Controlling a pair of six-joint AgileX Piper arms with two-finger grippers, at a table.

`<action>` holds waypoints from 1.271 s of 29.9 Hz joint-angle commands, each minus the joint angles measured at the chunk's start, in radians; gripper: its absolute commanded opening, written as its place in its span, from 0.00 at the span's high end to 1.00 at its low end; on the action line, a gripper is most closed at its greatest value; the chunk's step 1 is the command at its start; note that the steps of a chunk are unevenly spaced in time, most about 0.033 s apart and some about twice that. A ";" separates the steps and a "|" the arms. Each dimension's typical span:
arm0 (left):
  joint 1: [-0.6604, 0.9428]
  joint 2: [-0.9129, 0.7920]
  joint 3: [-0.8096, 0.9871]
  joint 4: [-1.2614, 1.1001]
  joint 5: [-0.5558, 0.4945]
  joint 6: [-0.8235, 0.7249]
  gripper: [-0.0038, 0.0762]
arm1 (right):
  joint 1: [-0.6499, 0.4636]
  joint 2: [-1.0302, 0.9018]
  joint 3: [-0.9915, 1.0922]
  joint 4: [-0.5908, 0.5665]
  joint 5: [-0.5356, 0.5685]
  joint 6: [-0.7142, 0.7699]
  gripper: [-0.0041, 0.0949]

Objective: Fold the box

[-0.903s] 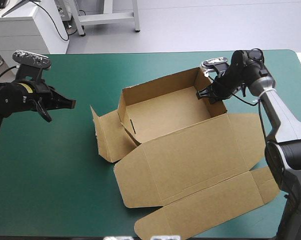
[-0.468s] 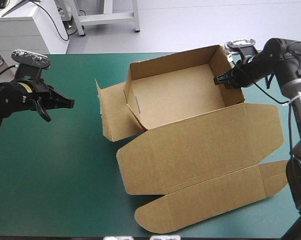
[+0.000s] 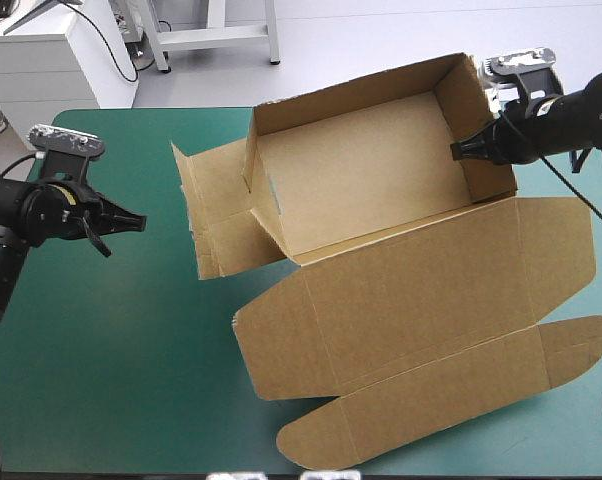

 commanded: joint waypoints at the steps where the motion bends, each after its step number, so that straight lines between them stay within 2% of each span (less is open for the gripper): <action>1: -0.001 -0.020 0.058 0.008 -0.143 -0.037 0.94 | -0.008 -0.073 -0.022 0.041 -0.004 -0.005 0.98; 7: 0.044 -0.018 0.173 -0.189 -0.309 -0.021 0.94 | -0.008 -0.093 -0.022 0.046 -0.004 -0.001 0.98; 12: 0.078 0.002 0.197 -0.517 -0.328 0.230 0.94 | -0.008 -0.095 -0.022 0.074 -0.004 -0.001 0.98; 22: 0.078 0.021 0.197 -1.144 -0.217 0.630 0.94 | -0.008 -0.095 -0.014 0.079 -0.004 -0.001 0.98; 28: 0.078 0.021 0.197 -1.422 -0.084 0.811 0.94 | -0.008 -0.093 0.053 0.076 -0.012 -0.001 0.98; 38: 0.078 0.021 0.197 -1.543 0.065 0.852 0.94 | -0.006 -0.087 0.077 0.124 -0.042 0.010 0.98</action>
